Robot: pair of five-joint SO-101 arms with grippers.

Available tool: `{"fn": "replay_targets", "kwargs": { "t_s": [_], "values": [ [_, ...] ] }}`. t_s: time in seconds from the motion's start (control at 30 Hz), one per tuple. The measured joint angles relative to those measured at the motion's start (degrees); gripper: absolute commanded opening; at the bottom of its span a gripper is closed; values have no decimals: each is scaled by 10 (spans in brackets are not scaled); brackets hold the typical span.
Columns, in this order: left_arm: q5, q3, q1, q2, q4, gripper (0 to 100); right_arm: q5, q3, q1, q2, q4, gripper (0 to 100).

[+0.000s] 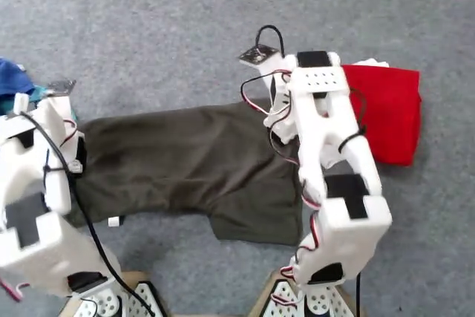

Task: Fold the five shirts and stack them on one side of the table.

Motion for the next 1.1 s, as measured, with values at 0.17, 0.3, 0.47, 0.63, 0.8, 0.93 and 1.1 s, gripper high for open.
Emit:
{"fn": "replay_targets", "kwargs": {
  "t_s": [0.17, 0.3, 0.47, 0.63, 0.8, 0.93, 1.1],
  "values": [
    [-1, 66, 40, -144, -2, 30, 87, 4, -22, -77, 78, 34],
    [-1, 101, 45, -237, -11, 32, 167, 70, -34, -145, 103, 178],
    [-2, 135, 26, -239, -55, 33, 245, 210, -72, -254, 105, 298],
    [-1, 149, 7, -178, -132, 33, 272, 362, -150, -406, 85, 293],
    [1, 149, 6, -95, -178, 30, 272, 538, -229, -528, -5, 293],
    [55, 143, 5, -57, -189, 32, 263, 655, -241, -544, -120, 294],
    [72, 137, 5, -51, -189, 32, 258, 710, -244, -522, -215, 293]
  ]
}}
